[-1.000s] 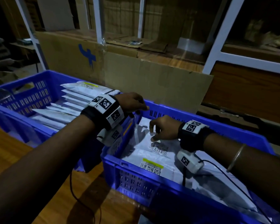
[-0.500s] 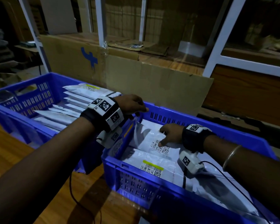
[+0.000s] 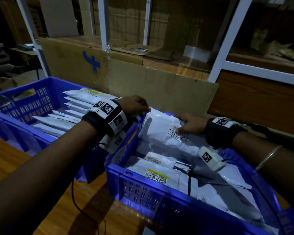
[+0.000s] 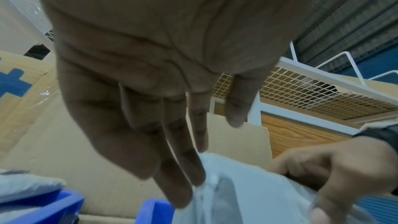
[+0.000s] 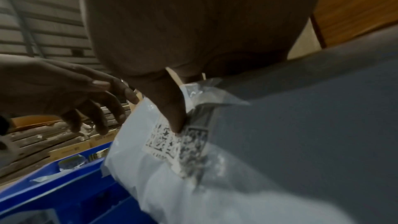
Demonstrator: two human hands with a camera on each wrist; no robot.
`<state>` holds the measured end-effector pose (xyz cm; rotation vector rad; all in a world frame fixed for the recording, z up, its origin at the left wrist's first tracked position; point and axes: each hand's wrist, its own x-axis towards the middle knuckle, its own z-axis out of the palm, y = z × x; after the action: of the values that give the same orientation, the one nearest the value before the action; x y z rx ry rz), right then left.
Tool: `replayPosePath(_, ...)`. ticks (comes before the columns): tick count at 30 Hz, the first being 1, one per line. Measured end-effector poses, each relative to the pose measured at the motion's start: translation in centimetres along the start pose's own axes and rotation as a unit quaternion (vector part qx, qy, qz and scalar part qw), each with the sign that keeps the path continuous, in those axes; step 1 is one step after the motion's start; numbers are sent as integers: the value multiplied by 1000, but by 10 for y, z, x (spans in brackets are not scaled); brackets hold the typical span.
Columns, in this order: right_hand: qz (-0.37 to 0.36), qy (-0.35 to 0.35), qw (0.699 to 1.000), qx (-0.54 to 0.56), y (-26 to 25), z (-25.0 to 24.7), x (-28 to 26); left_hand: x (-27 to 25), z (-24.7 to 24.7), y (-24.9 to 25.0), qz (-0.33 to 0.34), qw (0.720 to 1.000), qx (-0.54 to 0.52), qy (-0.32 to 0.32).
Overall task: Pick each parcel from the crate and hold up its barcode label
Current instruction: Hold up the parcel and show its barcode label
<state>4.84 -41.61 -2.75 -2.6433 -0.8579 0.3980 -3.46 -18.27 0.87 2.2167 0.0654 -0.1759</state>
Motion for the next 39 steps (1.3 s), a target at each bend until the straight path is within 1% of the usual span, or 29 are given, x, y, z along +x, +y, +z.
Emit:
replayPosePath(2,3,-8,1000,27,-5,-3,-3,0,-4,2,2,1000,-1,9)
replayPosePath(3,12,-26,998,50,-8,-3,-5,-1,-6,4,4,1000,3,17)
replayPosePath(6,47,-109,988,94,-20,9,-12,-3,-9,7,11,999,29,35)
replayPosePath(8,55,-170,979,98,-27,19,-14,-4,-8,6,6,999,30,25)
replayPosePath(10,52,-211,970,112,-32,30,-17,-6,-7,5,-4,999,29,12)
replayPosePath(13,89,-226,962,124,-35,49,-14,-8,-6,4,-10,999,40,8)
replayPosePath(14,96,-241,956,135,-37,53,-16,-9,-6,4,-10,999,36,6)
replayPosePath(16,98,-261,948,156,-41,57,-22,-10,-7,2,-12,1000,26,0)
replayPosePath(18,91,-279,947,127,-44,61,-28,-11,-8,1,-11,999,31,0)
replayPosePath(21,107,-287,947,97,-32,73,-22,-12,-11,1,-3,999,47,9)
replayPosePath(23,103,-301,945,78,-34,78,-25,-12,-11,1,3,998,59,15)
replayPosePath(26,77,-316,944,55,-37,74,-29,-13,-10,1,3,998,61,12)
replayPosePath(28,47,-293,955,-16,-40,66,-25,-14,-10,2,2,999,54,6)
replayPosePath(30,27,-281,958,-56,-38,61,-21,-15,-9,4,-1,999,52,3)
replayPosePath(34,-2,-273,960,-54,-38,69,-19,-14,-5,7,-12,999,33,-10)
replayPosePath(36,-18,-264,964,-32,-37,71,-21,-14,-3,8,-15,999,29,-12)
replayPosePath(38,-26,-274,961,-19,-37,69,-23,-14,-3,10,-14,1000,19,-17)
replayPosePath(39,-30,-281,959,-32,-37,67,-24,-14,-3,11,-13,1000,15,-20)
